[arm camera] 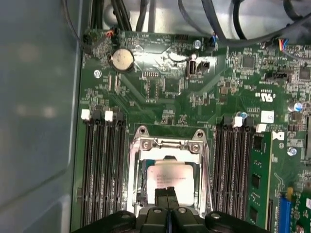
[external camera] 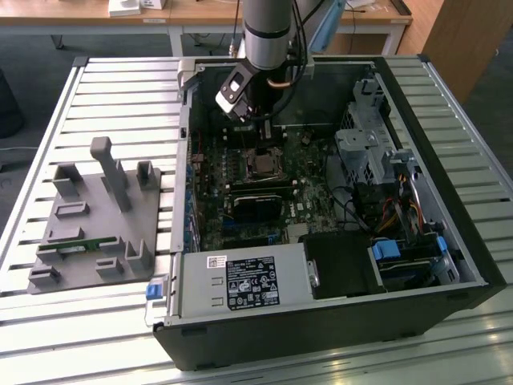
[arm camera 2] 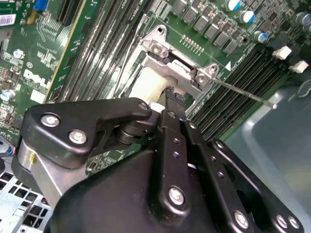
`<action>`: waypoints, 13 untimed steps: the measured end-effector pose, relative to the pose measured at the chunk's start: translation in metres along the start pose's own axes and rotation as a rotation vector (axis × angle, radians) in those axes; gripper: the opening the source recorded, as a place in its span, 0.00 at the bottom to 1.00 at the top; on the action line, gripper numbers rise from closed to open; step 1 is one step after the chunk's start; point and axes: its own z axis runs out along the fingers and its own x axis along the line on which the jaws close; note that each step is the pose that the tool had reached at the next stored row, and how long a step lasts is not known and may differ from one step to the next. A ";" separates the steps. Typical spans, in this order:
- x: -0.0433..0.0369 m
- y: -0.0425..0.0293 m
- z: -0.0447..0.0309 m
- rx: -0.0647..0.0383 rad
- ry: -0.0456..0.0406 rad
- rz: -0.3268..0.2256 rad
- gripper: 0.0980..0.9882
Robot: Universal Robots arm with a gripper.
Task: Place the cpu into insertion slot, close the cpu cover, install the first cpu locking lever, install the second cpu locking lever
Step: 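Close the cpu cover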
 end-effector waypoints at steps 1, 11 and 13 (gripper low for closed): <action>0.0000 -0.0009 0.0008 0.000 -0.0002 0.000 0.01; 0.0004 -0.0092 0.0082 0.000 -0.0001 0.000 0.01; 0.0005 -0.0106 0.0096 0.000 -0.0001 0.000 0.01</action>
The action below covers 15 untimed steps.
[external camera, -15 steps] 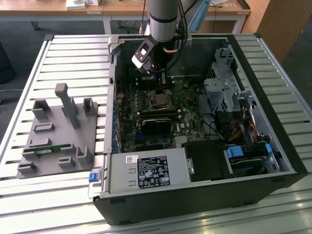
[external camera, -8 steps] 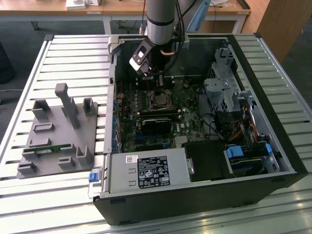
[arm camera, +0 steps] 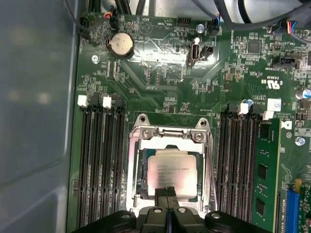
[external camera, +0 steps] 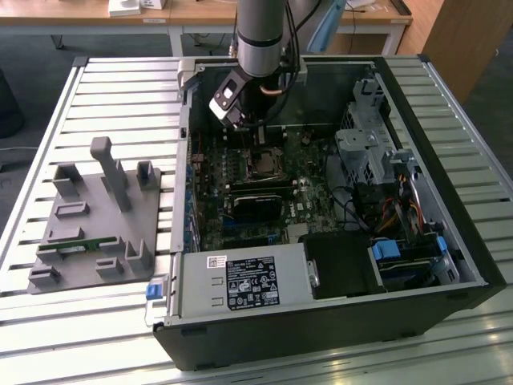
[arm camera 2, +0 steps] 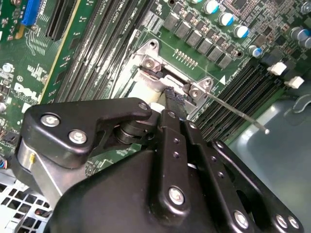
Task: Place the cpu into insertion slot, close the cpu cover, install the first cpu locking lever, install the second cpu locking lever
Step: 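Close the cpu cover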
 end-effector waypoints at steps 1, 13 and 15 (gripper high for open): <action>0.0000 -0.0003 0.0007 0.000 -0.0001 0.000 0.01; 0.0001 -0.0006 0.0072 0.000 -0.0003 0.000 0.01; 0.0001 -0.0006 0.0074 0.000 -0.0002 0.000 0.01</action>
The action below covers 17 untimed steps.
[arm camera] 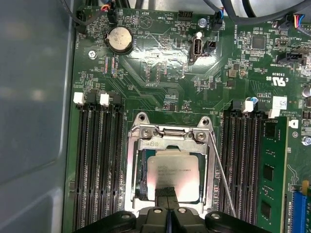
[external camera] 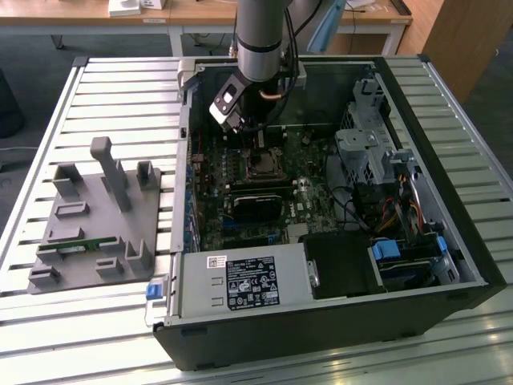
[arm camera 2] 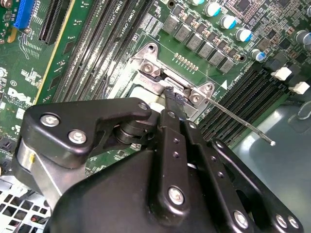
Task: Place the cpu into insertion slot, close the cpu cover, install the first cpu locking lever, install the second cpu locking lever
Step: 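Close the cpu cover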
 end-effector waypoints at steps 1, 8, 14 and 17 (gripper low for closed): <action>0.0000 0.0000 0.0001 0.000 0.0000 0.000 0.01; -0.0002 0.0077 0.0009 0.000 0.0005 0.000 0.01; -0.0006 0.0163 0.0011 0.000 0.0002 0.000 0.01; -0.0006 0.0165 -0.0028 0.000 0.0002 0.000 0.01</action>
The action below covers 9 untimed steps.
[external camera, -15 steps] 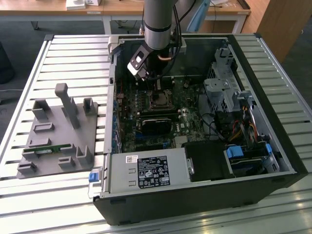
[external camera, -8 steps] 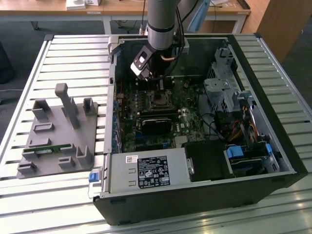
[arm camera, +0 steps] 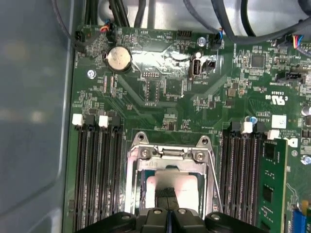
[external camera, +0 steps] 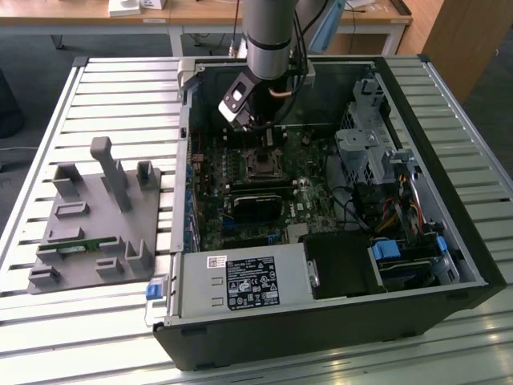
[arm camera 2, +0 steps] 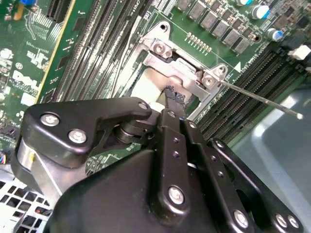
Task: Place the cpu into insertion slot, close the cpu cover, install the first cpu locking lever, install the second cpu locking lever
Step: 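Close the cpu cover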
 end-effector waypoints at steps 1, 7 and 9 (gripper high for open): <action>0.0000 0.0001 -0.0020 0.000 -0.0001 0.000 0.01; 0.0002 -0.0071 -0.0034 0.000 -0.0001 0.000 0.01; 0.0004 -0.0100 -0.0034 0.000 -0.0001 0.000 0.01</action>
